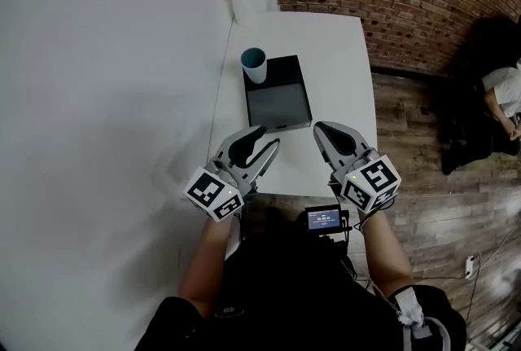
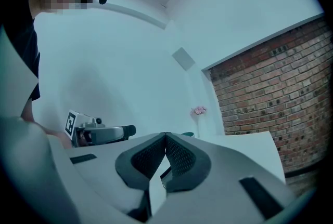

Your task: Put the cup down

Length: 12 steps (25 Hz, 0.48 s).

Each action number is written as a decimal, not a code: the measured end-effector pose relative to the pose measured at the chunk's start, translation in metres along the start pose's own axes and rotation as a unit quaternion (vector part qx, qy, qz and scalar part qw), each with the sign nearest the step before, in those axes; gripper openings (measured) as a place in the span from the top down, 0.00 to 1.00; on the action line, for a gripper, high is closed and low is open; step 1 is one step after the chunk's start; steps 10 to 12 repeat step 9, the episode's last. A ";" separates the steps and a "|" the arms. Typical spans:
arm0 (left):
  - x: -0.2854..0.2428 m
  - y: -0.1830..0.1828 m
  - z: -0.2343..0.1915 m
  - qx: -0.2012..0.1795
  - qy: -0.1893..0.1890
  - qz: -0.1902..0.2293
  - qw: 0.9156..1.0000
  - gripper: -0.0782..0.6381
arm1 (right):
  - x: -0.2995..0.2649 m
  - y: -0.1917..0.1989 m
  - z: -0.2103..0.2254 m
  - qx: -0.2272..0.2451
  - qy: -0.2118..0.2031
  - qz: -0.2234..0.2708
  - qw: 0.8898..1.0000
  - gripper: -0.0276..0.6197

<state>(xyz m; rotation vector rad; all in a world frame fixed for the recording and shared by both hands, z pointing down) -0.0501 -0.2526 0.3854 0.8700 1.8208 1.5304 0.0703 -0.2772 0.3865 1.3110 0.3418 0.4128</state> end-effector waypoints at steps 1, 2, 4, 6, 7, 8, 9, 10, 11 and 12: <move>0.000 0.000 0.000 0.000 0.000 0.000 1.000 0.68 | 0.000 0.001 0.000 0.001 0.000 0.000 1.000 0.94; 0.000 0.000 0.000 0.001 -0.001 0.001 1.000 0.68 | 0.000 0.001 0.000 0.000 0.000 -0.001 1.000 0.94; 0.001 -0.001 0.001 0.003 -0.001 0.002 1.000 0.68 | 0.001 0.001 -0.001 -0.001 -0.001 -0.001 1.000 0.94; 0.002 0.000 0.000 0.004 -0.001 0.003 1.000 0.68 | 0.000 0.003 -0.002 -0.001 -0.004 0.000 1.000 0.94; 0.003 0.002 -0.001 0.005 -0.001 0.002 1.000 0.68 | -0.001 0.004 -0.003 -0.001 -0.006 0.000 1.000 0.94; 0.004 0.003 -0.002 0.005 -0.001 0.003 1.000 0.68 | -0.002 0.005 -0.004 -0.001 -0.007 -0.001 1.000 0.94; 0.004 0.004 -0.003 0.006 -0.001 0.003 1.000 0.68 | -0.003 0.007 -0.004 0.000 -0.008 -0.001 1.000 0.94; 0.004 0.004 -0.003 0.006 -0.001 0.003 1.000 0.68 | -0.003 0.007 -0.004 0.000 -0.008 -0.001 1.000 0.94; 0.004 0.004 -0.003 0.006 -0.001 0.003 1.000 0.68 | -0.003 0.007 -0.004 0.000 -0.008 -0.001 1.000 0.94; 0.004 0.004 -0.003 0.006 -0.001 0.003 1.000 0.68 | -0.003 0.007 -0.004 0.000 -0.008 -0.001 1.000 0.94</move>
Point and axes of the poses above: the fingertips, and each gripper's own axes: x backward along the fingers, z to its right, y out of its underside, the point moved 2 cm from there along x, backward along the fingers, and after that the axes turned 13 degrees about -y, right-handed, at the moved point
